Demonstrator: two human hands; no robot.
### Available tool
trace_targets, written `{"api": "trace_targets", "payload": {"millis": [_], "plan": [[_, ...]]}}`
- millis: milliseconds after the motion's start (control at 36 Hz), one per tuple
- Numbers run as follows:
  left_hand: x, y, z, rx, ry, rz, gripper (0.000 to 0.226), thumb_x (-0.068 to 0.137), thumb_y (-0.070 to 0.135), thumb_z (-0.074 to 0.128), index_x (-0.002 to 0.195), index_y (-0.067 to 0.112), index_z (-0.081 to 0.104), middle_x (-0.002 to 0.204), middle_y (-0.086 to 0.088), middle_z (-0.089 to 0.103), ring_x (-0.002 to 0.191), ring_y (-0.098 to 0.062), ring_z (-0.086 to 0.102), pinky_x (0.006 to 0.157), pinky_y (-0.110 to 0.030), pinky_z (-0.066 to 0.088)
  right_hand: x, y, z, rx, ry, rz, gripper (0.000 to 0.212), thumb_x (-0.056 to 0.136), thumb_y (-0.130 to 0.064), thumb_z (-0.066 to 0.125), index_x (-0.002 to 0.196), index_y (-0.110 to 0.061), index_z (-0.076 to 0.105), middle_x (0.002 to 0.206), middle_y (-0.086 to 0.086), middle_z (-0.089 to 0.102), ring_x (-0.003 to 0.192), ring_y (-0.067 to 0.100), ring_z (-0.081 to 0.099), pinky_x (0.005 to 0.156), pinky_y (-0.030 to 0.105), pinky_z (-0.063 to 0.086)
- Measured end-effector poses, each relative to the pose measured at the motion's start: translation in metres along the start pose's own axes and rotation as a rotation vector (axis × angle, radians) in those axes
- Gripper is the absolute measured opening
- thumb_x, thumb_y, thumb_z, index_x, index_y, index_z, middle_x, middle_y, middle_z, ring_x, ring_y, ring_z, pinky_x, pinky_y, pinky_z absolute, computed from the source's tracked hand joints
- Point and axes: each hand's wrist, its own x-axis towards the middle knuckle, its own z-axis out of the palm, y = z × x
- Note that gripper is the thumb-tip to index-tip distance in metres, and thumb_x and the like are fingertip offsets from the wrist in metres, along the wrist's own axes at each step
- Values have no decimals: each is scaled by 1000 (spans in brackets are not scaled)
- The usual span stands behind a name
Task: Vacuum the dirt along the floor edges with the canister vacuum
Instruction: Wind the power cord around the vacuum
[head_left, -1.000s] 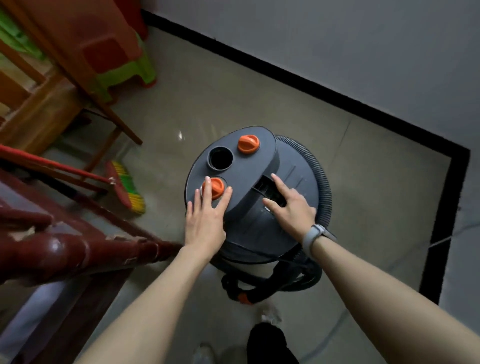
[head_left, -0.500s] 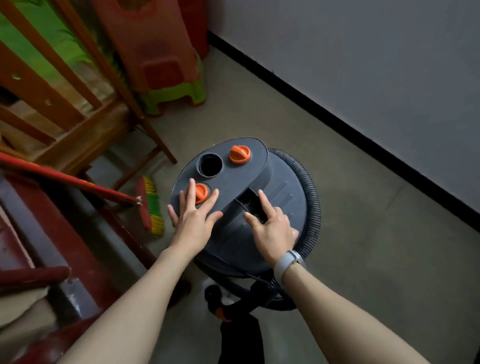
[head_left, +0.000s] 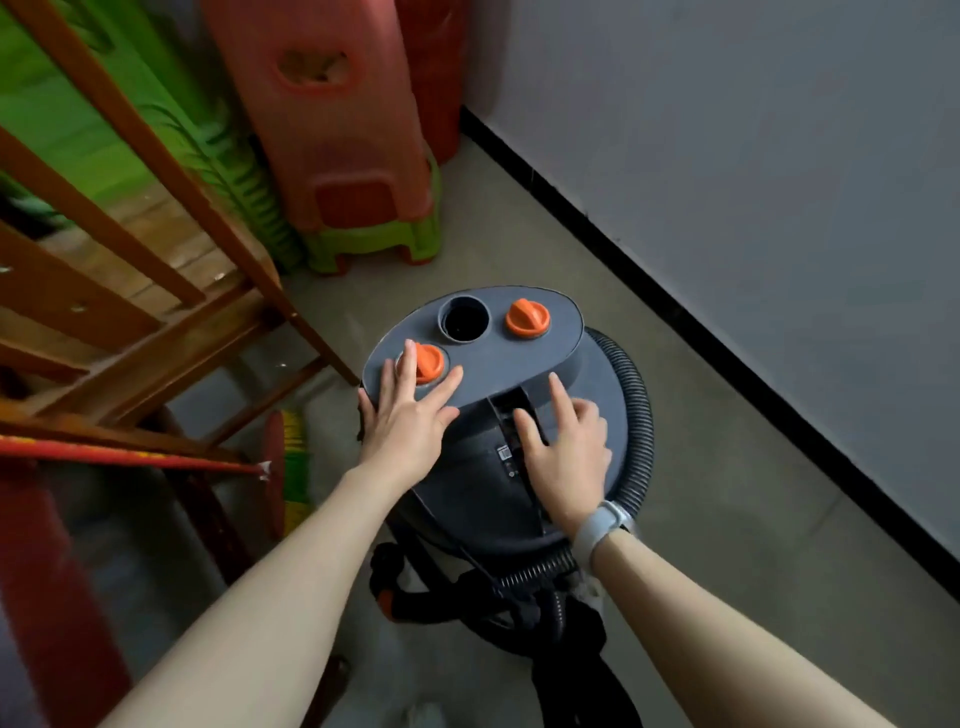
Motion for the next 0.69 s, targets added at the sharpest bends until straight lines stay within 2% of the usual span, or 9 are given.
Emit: {"api": "trace_targets", "payload": {"millis": [83, 111, 167, 194, 250, 333, 417, 694], "plan": [[25, 6, -13, 16, -12, -10, 51, 103, 35, 36, 148, 46, 15, 158, 1, -25, 146, -26, -20, 116, -54, -8, 56, 0, -18, -275, 48, -298, 59, 94, -48, 49, 149, -30, 35, 149, 12, 35, 140, 34, 29, 106, 56, 33], [33, 7, -16, 19, -7, -15, 51, 103, 36, 35, 148, 47, 15, 157, 2, -26, 146, -25, -20, 116, -53, -7, 76, -3, -22, -365, -30, -366, 62, 93, -55, 41, 150, -34, 31, 157, 11, 25, 145, 34, 19, 110, 60, 26], [50, 7, -23, 35, 3, -31, 51, 103, 37, 33, 148, 48, 12, 157, 1, -27, 146, -24, -21, 116, -51, -8, 111, -8, -27, -499, -237, -445, 74, 84, -71, 12, 152, -43, 15, 163, 3, -2, 149, 29, -7, 116, 60, 5], [58, 6, -25, 40, 8, -43, 51, 103, 37, 32, 148, 49, 10, 158, 0, -26, 145, -23, -21, 117, -50, -8, 127, -11, -29, -525, -299, -475, 81, 76, -74, 0, 151, -46, 10, 163, 0, -9, 149, 28, -15, 116, 58, 0], [73, 4, -29, 55, 28, -72, 52, 103, 38, 30, 148, 49, 7, 158, -2, -23, 145, -24, -22, 118, -49, -5, 149, -19, -27, -516, -332, -512, 85, 71, -75, -6, 151, -47, 9, 162, 0, -14, 147, 28, -21, 116, 57, -4], [97, 3, -39, 42, 69, -123, 52, 104, 35, 30, 148, 48, 6, 159, -4, -21, 145, -25, -21, 119, -48, -1, 174, -40, -21, -488, -364, -524, 72, 84, -73, 8, 151, -46, 11, 162, 1, -17, 146, 31, -23, 116, 56, -6], [123, 2, -57, 33, 81, -161, 52, 104, 33, 29, 149, 46, 8, 159, -5, -19, 146, -27, -19, 118, -47, -1, 203, -65, -18, -524, -377, -513, 58, 97, -60, 28, 151, -46, 12, 162, -1, -16, 147, 28, -21, 117, 55, -7], [207, -19, -109, -30, 116, -185, 51, 104, 32, 32, 149, 46, 14, 160, -5, -16, 146, -28, -17, 118, -50, 0, 285, -137, -3, -526, -358, -488, 54, 97, -53, 33, 149, -47, 19, 163, -2, -6, 149, 25, -14, 119, 51, -4]]}}
